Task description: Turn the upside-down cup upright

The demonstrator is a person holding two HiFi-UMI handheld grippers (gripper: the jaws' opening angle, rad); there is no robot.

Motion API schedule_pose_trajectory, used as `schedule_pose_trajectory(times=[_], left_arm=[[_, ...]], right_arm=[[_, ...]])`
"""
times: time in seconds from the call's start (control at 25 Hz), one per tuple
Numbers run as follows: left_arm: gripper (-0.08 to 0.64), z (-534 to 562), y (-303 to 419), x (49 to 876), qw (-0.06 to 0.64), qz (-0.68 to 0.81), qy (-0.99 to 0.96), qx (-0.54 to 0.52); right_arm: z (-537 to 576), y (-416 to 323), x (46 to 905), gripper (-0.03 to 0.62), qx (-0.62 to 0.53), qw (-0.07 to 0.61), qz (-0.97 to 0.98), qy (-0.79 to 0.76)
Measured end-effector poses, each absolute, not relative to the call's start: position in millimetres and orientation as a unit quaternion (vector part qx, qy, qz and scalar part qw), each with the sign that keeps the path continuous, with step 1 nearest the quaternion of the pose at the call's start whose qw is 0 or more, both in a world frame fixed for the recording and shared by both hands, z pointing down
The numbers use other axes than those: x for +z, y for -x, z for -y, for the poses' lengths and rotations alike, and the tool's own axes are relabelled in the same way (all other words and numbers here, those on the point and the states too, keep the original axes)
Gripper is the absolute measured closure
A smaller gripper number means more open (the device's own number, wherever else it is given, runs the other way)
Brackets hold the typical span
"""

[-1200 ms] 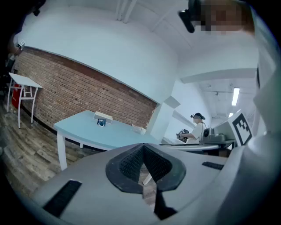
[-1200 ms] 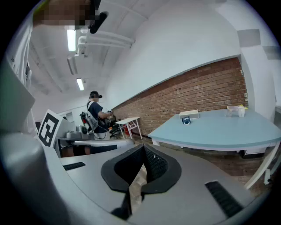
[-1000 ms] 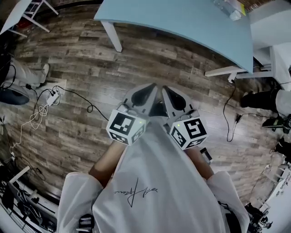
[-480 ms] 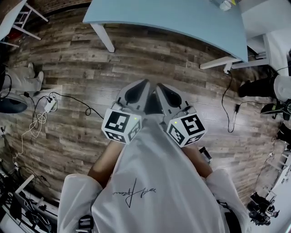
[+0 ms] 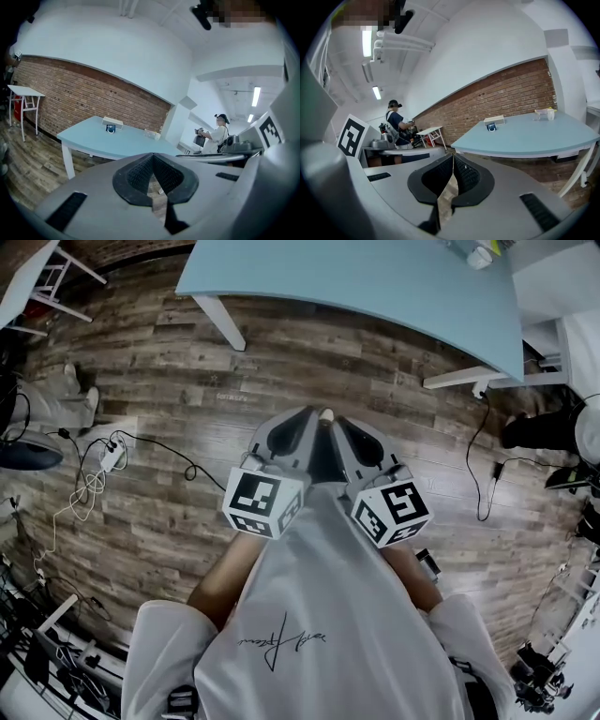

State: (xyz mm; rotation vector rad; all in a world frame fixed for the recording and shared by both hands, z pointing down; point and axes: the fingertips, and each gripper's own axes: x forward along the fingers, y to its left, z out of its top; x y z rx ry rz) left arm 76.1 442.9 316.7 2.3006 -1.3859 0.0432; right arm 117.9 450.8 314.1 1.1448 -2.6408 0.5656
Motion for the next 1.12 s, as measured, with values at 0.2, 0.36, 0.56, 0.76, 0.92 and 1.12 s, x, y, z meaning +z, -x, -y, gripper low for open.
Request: schedule_pose_trajectory(times=[0.2, 0.36, 0.56, 0.76, 0.92, 1.12], left_arm=[[0.551, -415.0, -75.6, 313.5, 0.227, 0.505, -0.832, 0.017], [0.551, -392.3, -78.5, 312.6, 0.231, 0.504, -0.832, 0.019], [0.551, -360.6, -82.4, 311.4, 0.231, 0.509, -0.829, 0.024], [0.551, -334.0, -85.0, 308.5, 0.231, 0.516, -0.824, 0.027], [0.551, -314.1, -87.4, 309.8, 0.23, 0.523, -0.82, 0.031], [0.551, -293.7, -91.7, 309.9, 0.227, 0.53, -0.817, 0.034]], right_arm=[[-420.1, -116.4, 312.8, 0.571, 0.195, 0.1, 0.897, -0.384], [-396.3, -115.8, 312.9, 0.571, 0.198, 0.101, 0.898, -0.379], [-363.5, -118.7, 312.2, 0.571, 0.201, 0.101, 0.9, -0.374], [-335.9, -117.9, 313.4, 0.571, 0.204, 0.104, 0.903, -0.363], [-315.2, -120.4, 312.8, 0.571, 0.203, 0.102, 0.907, -0.355], [-292.6, -128.2, 311.5, 0.571, 0.202, 0.099, 0.909, -0.352]])
